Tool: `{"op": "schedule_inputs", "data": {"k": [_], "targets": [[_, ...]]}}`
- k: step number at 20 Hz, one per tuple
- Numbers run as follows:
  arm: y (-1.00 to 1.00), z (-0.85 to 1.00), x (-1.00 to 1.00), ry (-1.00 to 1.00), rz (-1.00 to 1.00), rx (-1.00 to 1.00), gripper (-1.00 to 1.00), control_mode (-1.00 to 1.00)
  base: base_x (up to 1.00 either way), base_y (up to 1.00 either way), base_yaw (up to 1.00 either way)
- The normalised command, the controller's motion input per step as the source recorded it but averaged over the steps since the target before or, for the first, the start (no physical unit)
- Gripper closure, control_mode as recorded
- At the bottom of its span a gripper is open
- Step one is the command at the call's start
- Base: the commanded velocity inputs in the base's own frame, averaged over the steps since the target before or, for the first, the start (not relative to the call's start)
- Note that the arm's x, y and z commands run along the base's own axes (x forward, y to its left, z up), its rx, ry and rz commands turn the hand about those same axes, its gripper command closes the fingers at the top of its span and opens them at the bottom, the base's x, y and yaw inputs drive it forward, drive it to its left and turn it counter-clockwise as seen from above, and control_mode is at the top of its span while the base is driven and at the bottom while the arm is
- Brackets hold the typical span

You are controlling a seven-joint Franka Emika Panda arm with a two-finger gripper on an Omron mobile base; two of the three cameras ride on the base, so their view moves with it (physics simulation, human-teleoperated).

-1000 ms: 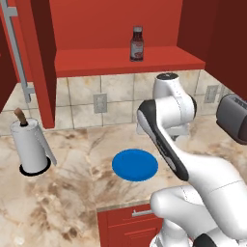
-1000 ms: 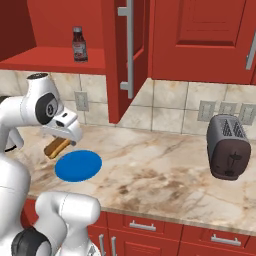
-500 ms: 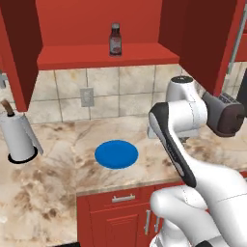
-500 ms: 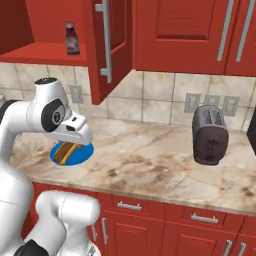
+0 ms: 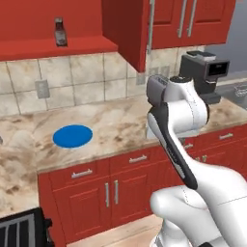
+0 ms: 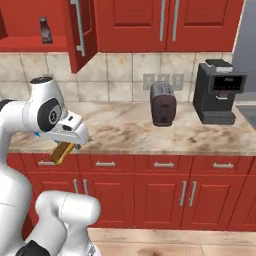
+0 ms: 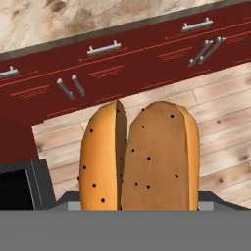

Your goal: Move the hot dog bun to the plate on the dining table and place the condiment next to that plate. Then navigate to the fridge and take the sausage and place it on the plate as well.

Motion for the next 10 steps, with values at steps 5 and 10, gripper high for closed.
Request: {"op": "schedule_inputs", "data": {"k": [5, 10], "targets": [[0.00, 0.00, 0.00, 0.00, 0.00, 0.00, 1.00, 1.00, 0.01, -0.41, -0.86], [0.00, 0.00, 0.00, 0.00, 0.00, 0.00, 1.00, 1.00, 0.05, -0.62, -0.83]]}}
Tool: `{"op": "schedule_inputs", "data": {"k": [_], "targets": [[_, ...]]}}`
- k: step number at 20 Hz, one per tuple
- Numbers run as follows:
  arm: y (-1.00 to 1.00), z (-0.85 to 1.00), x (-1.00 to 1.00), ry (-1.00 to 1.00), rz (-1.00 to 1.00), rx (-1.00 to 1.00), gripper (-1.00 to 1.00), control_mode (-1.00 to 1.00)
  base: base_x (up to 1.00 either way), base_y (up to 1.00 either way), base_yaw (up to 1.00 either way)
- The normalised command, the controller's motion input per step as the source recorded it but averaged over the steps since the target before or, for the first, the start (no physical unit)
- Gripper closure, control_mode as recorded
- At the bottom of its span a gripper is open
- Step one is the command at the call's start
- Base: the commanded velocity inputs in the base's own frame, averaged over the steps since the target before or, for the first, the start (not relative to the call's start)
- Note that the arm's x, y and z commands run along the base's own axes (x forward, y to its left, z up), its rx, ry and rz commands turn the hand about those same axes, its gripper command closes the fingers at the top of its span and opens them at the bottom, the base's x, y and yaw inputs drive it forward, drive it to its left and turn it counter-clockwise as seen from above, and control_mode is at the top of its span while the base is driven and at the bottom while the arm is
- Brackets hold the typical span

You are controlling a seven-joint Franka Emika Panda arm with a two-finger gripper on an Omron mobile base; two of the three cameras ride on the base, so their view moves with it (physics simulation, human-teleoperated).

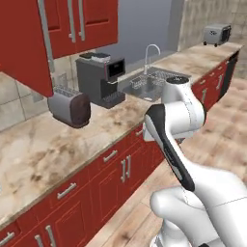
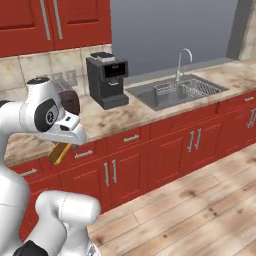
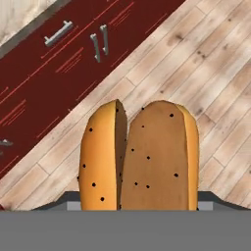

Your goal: Move the hot dog bun to the plate on the dining table and place the condiment next to that plate. Then navigate to the fridge and take the sausage and place it on the plate as well.

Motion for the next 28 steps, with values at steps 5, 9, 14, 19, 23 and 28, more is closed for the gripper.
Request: {"op": "schedule_inputs", "data": {"k": [5, 9, 14, 19, 23, 28], "targets": [[0.00, 0.00, 0.00, 0.00, 0.00, 0.00, 1.00, 1.00, 0.02, -0.79, -0.76], [0.00, 0.00, 0.00, 0.00, 0.00, 0.00, 1.00, 1.00, 0.01, -0.91, -0.73], [0.00, 0.00, 0.00, 0.00, 0.00, 0.00, 1.00, 1.00, 0.01, -0.85, -0.70], [0.00, 0.00, 0.00, 0.00, 0.00, 0.00, 1.00, 1.00, 0.08, -0.69, -0.69], [0.00, 0.00, 0.00, 0.00, 0.00, 0.00, 1.00, 1.00, 0.20, -0.53, -0.74], [0.00, 0.00, 0.00, 0.00, 0.00, 0.00, 1.00, 1.00, 0.33, -0.30, -0.81]]}}
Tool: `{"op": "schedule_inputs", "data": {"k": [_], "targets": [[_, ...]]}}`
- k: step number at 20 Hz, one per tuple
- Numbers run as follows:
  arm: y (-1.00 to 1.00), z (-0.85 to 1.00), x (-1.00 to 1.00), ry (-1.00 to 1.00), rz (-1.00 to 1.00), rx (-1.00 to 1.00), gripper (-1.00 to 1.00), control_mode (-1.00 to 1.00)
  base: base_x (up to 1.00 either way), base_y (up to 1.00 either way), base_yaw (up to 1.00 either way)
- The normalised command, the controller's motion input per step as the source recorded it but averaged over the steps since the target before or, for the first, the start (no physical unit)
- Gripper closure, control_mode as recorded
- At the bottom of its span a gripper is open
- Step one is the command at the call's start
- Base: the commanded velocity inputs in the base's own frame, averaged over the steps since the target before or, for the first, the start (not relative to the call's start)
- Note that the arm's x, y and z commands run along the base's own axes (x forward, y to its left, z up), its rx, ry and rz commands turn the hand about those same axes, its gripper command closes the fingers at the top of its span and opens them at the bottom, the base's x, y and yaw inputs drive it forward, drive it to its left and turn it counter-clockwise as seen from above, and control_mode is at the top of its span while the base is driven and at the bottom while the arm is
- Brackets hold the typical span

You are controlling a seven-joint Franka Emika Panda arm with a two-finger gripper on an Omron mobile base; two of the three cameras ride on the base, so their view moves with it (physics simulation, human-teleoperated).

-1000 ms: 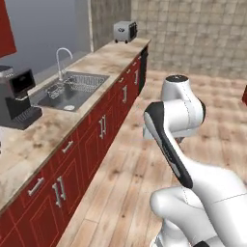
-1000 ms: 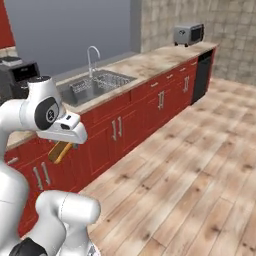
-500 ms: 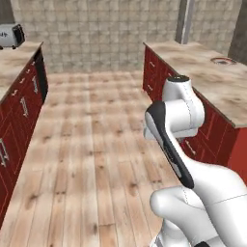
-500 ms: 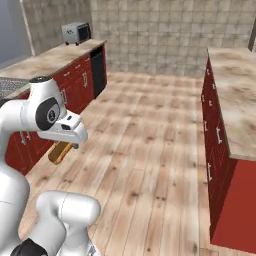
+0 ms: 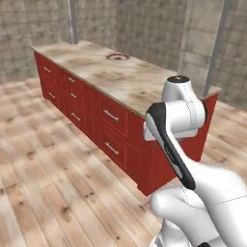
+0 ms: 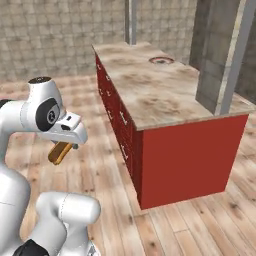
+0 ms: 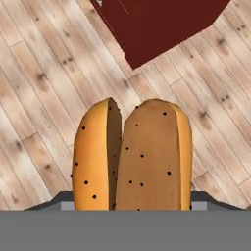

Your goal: Move the hot dog bun to the plate on the dining table and place the condiment next to that plate. Then navigate to the fridge and take the sausage and place it on the plate as well.

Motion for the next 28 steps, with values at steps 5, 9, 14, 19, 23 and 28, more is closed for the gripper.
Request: {"op": "schedule_inputs", "data": {"k": [5, 9, 14, 19, 23, 28], "targets": [[0.00, 0.00, 0.00, 0.00, 0.00, 0.00, 1.00, 1.00, 0.47, -0.35, -0.77], [0.00, 0.00, 0.00, 0.00, 0.00, 0.00, 1.00, 1.00, 0.76, -0.34, -0.65], [0.00, 0.00, 0.00, 0.00, 0.00, 0.00, 1.00, 1.00, 0.99, -0.32, -0.54], [0.00, 0.00, 0.00, 0.00, 0.00, 0.00, 1.00, 1.00, 1.00, -0.20, -0.39], [0.00, 0.00, 0.00, 0.00, 0.00, 0.00, 1.00, 1.00, 1.00, -0.02, -0.24], [0.00, 0.00, 0.00, 0.00, 0.00, 0.00, 1.00, 1.00, 1.00, 0.00, -0.09]]}}
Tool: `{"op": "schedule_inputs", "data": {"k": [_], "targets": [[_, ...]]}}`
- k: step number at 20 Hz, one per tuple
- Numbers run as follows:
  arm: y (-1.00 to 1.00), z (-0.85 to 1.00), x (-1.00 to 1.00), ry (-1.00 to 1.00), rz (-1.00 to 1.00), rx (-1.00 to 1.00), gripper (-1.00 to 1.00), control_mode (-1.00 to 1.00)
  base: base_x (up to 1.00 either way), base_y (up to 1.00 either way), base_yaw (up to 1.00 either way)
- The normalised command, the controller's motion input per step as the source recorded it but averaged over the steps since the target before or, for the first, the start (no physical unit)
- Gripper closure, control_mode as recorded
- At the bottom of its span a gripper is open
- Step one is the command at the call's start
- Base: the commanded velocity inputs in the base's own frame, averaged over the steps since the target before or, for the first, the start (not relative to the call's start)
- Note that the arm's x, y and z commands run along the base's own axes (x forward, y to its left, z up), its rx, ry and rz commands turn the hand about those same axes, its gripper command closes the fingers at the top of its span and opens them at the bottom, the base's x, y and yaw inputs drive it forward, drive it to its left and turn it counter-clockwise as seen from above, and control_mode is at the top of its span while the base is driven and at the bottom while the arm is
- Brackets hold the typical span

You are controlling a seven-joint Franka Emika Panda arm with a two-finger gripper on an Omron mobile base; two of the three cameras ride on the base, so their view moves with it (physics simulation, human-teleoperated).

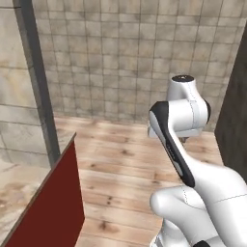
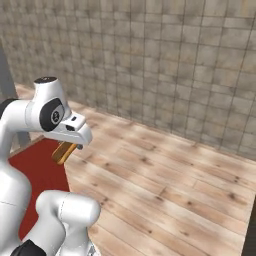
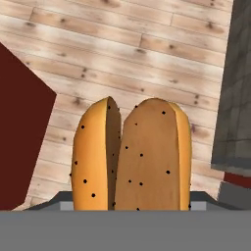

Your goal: Move the hot dog bun to the plate on the dining table and place the condiment next to that plate. Then navigate to the fridge and take the sausage and place it on the plate as well.

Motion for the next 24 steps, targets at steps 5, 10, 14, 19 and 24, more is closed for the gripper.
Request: {"op": "schedule_inputs", "data": {"k": [5, 10, 14, 19, 24], "targets": [[0.00, 0.00, 0.00, 0.00, 0.00, 0.00, 1.00, 1.00, 1.00, 0.00, 0.01], [0.00, 0.00, 0.00, 0.00, 0.00, 0.00, 1.00, 1.00, 1.00, -0.15, 0.17], [0.00, 0.00, 0.00, 0.00, 0.00, 0.00, 1.00, 1.00, 1.00, -0.25, 0.27], [0.00, 0.00, 0.00, 0.00, 0.00, 0.00, 1.00, 1.00, 1.00, -0.04, 0.52], [0.00, 0.00, 0.00, 0.00, 0.00, 0.00, 1.00, 1.00, 1.00, -0.08, 0.55]]}}
